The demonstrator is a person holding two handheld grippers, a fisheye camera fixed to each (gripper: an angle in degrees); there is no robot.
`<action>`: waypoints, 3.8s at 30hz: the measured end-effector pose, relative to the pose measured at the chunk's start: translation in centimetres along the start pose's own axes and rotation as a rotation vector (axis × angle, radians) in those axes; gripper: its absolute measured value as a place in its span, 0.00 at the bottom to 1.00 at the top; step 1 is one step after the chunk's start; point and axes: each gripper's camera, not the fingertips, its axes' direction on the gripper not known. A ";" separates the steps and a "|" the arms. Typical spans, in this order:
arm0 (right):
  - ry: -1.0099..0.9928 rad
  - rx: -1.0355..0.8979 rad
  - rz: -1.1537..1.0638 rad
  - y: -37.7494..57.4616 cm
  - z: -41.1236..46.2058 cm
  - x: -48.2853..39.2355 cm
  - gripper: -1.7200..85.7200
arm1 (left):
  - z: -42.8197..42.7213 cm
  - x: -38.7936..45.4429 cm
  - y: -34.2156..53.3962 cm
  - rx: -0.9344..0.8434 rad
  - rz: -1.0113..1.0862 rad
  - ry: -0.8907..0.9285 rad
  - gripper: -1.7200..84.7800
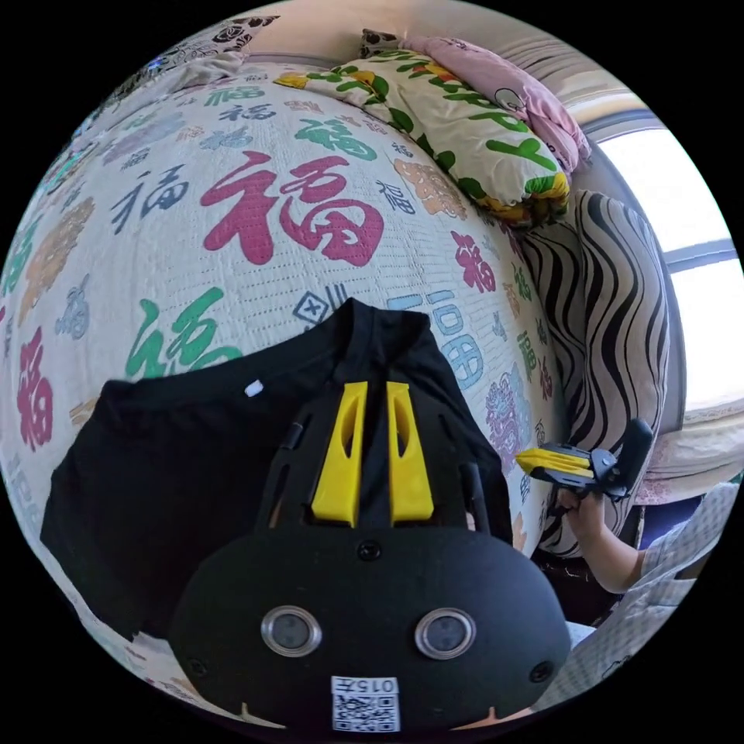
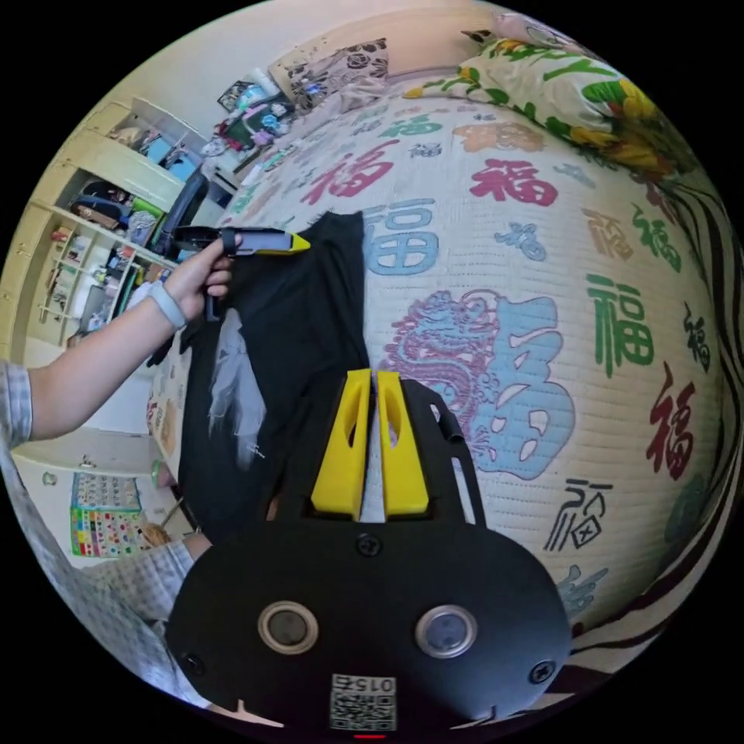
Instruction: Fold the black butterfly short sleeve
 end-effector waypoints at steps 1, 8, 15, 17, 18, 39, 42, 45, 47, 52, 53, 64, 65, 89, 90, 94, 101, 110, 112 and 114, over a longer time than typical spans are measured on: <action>-0.031 -0.001 -0.020 -0.2 0.4 -0.4 0.04 | -0.7 0.1 1.0 0.008 -0.004 -0.013 0.06; -0.125 -0.199 -0.231 -1.9 9.9 -6.3 0.03 | -3.8 -0.5 11.0 -0.102 -0.082 -0.096 0.05; -0.117 -0.296 -0.250 -2.5 16.2 -8.5 0.02 | -8.6 -2.0 15.0 -0.033 -0.092 -0.052 0.04; -0.126 -0.282 -0.236 -3.1 16.8 -9.0 0.02 | -10.1 -2.7 16.0 -0.010 -0.108 -0.014 0.04; -0.113 -0.233 -0.226 -3.6 16.9 -9.5 0.02 | -11.6 -3.0 16.9 0.031 -0.111 0.009 0.04; -0.051 -0.410 -0.568 -30.5 42.1 -39.1 0.10 | -33.5 -25.6 41.3 0.427 -0.734 0.090 0.15; 0.003 -0.496 -0.628 -33.7 48.2 -43.6 0.11 | -34.0 -26.1 41.6 0.448 -0.706 0.126 0.14; 0.084 -0.556 -0.682 -35.7 53.3 -47.0 0.12 | -34.9 -25.8 42.1 0.432 -0.704 0.058 0.11; 0.150 -0.587 -0.714 -36.5 56.0 -48.4 0.11 | -35.4 -25.9 42.7 0.447 -0.696 0.089 0.08; 0.247 -0.702 -0.836 -37.1 60.7 -50.4 0.02 | -36.5 -26.4 44.7 0.493 -0.729 0.173 0.04; 0.232 -0.710 -0.847 -37.5 60.9 -50.6 0.02 | -36.9 -26.3 45.1 0.508 -0.723 0.184 0.03; 0.112 -0.459 -0.691 -39.2 48.0 -42.9 0.01 | -39.2 -17.7 43.7 0.529 -0.491 0.202 0.02; 0.125 -0.462 -0.644 -38.7 46.8 -41.2 0.01 | -38.4 -16.4 43.1 0.501 -0.453 0.213 0.02; 0.300 -0.480 -0.350 -31.6 39.2 -28.1 0.07 | -24.8 -4.8 37.1 0.026 -0.169 0.189 0.08; 0.290 -0.468 -0.395 -31.2 38.8 -29.0 0.08 | -24.6 -4.5 36.5 0.037 -0.162 0.148 0.09; 0.260 -0.502 -0.491 -29.9 39.2 -30.6 0.08 | -21.8 -3.5 33.9 0.006 -0.113 0.088 0.10; 0.225 -0.597 -0.506 -26.8 37.0 -29.1 0.02 | -17.5 -1.1 32.6 -0.001 -0.052 -0.013 0.03; 0.083 -0.573 -0.341 -23.3 30.2 -24.9 0.02 | -16.4 0.1 32.5 0.004 0.060 0.076 0.04; 0.035 -0.465 -0.259 -23.6 27.2 -22.8 0.03 | -18.1 -0.7 31.9 0.065 0.131 0.095 0.05; 0.152 -0.327 -0.212 -24.2 23.0 -19.9 0.07 | -20.0 -2.9 29.6 0.136 0.140 0.087 0.08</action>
